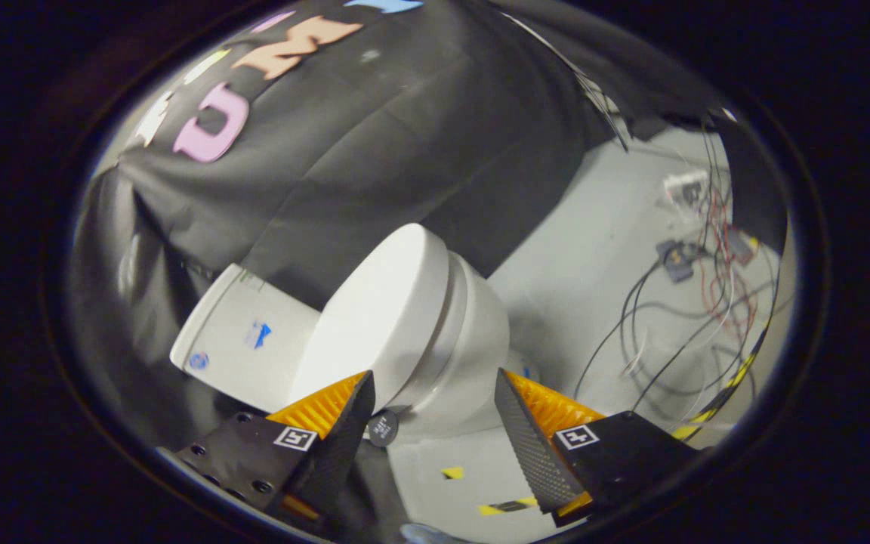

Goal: Open the toilet lid.

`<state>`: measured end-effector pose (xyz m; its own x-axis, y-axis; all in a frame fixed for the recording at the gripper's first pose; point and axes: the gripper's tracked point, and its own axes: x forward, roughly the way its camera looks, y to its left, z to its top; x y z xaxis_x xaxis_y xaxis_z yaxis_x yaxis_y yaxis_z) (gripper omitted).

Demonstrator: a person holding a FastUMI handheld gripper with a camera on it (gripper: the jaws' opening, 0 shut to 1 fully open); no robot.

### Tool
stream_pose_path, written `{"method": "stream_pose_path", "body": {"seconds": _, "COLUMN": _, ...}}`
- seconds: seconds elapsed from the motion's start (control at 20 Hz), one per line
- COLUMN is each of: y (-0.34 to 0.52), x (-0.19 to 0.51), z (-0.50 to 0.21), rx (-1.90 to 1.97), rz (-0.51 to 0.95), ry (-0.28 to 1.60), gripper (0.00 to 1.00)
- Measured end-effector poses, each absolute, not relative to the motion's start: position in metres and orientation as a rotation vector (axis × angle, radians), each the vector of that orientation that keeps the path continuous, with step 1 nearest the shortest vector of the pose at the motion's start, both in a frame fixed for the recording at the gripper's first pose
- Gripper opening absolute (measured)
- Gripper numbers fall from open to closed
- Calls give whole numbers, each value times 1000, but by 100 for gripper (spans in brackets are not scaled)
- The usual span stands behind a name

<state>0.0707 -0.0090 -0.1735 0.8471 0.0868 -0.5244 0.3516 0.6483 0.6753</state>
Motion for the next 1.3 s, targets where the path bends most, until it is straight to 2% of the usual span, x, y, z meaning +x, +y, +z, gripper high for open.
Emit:
{"method": "stream_pose_path", "body": {"seconds": 0.2, "y": 47, "x": 70, "z": -201, "rx": 1065, "rz": -111, "ry": 679, "gripper": 99}}
{"method": "stream_pose_path", "body": {"seconds": 0.3, "y": 68, "x": 69, "z": -207, "rx": 1047, "rz": -80, "ry": 729, "gripper": 95}}
{"method": "stream_pose_path", "body": {"seconds": 0.35, "y": 76, "x": 71, "z": -206, "rx": 1049, "rz": -54, "ry": 739, "gripper": 89}}
{"method": "stream_pose_path", "body": {"seconds": 0.5, "y": 85, "x": 75, "z": -197, "rx": 1043, "rz": -36, "ry": 731, "gripper": 85}}
{"method": "stream_pose_path", "body": {"seconds": 0.65, "y": 74, "x": 84, "z": -204, "rx": 963, "rz": -75, "ry": 716, "gripper": 17}}
{"method": "stream_pose_path", "body": {"seconds": 0.9, "y": 82, "x": 97, "z": -204, "rx": 1007, "rz": -53, "ry": 692, "gripper": 16}}
{"method": "stream_pose_path", "body": {"seconds": 0.95, "y": 76, "x": 68, "z": -186, "rx": 1042, "rz": -102, "ry": 661, "gripper": 11}}
{"method": "stream_pose_path", "body": {"seconds": 1.05, "y": 75, "x": 86, "z": -195, "rx": 1057, "rz": -111, "ry": 692, "gripper": 1}}
{"method": "stream_pose_path", "body": {"seconds": 1.3, "y": 78, "x": 86, "z": -190, "rx": 1030, "rz": -125, "ry": 724, "gripper": 1}}
